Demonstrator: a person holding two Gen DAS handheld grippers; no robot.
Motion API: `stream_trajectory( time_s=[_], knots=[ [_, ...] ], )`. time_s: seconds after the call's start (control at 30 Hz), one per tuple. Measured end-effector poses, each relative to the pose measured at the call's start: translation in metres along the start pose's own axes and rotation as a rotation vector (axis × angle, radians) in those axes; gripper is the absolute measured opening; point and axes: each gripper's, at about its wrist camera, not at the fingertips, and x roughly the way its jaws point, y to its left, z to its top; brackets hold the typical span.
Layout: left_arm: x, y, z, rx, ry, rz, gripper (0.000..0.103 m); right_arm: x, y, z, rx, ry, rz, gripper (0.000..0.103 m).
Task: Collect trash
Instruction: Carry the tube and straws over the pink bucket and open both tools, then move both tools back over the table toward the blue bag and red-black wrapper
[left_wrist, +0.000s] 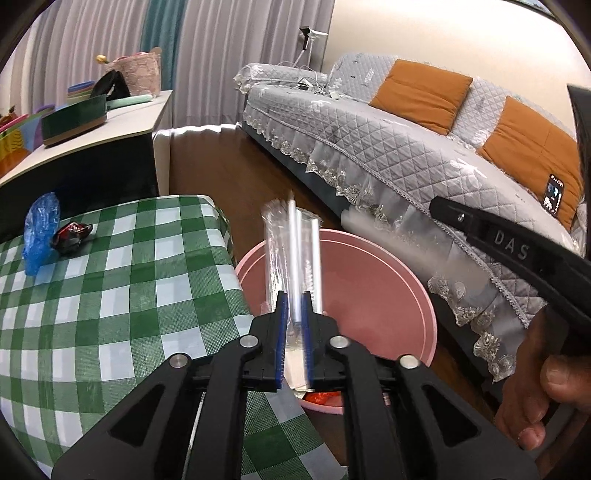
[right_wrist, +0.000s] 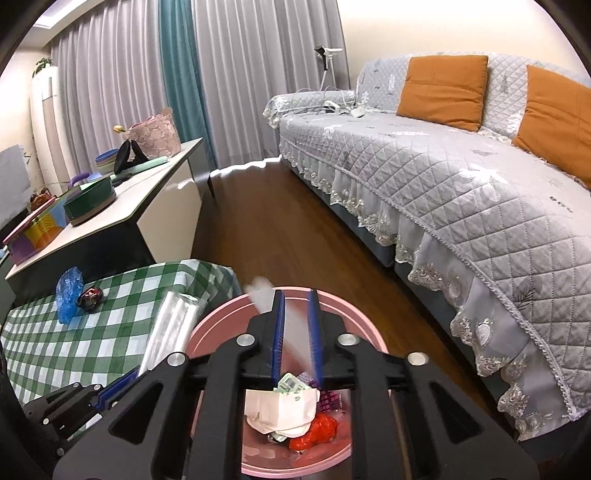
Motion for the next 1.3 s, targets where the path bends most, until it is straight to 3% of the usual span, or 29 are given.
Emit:
stream_trajectory(
  time_s=[0.03,0.07,0.5,0.57,0.63,0.8,1.3],
  knots=[
    [0.0,0.001,0.0,-0.002,0.0,0.005,0.036,0.0,-0.001,0.001,0.005,-0.001,0.001,0.023],
    [-0.001,0.002,-0.001,-0.008,-0.005,0.006,0.038,-0.001,-0.002,0.001,0.01,-0.002,0.003,0.026],
    [-0.027,0.019,0.0,-0.025,-0.043,0.045,0.038,-0.014,0.009,0.004,0.007,-0.013,0.021,0.027],
    [-0.034,0.025,0.0,-0.033,-0.052,0.057,0.038,-0.019,0.014,0.004,0.003,-0.018,0.029,0.031],
    [-0.042,0.032,0.0,-0.044,-0.062,0.071,0.038,-0.023,0.019,0.004,-0.002,-0.022,0.036,0.044],
    [-0.061,0.052,-0.005,-0.067,-0.081,0.106,0.038,-0.032,0.04,-0.001,-0.029,-0.023,0.061,0.051],
    [-0.101,0.137,-0.012,-0.192,-0.129,0.261,0.038,-0.032,0.098,-0.007,-0.047,-0.007,0.166,0.051]
  ],
)
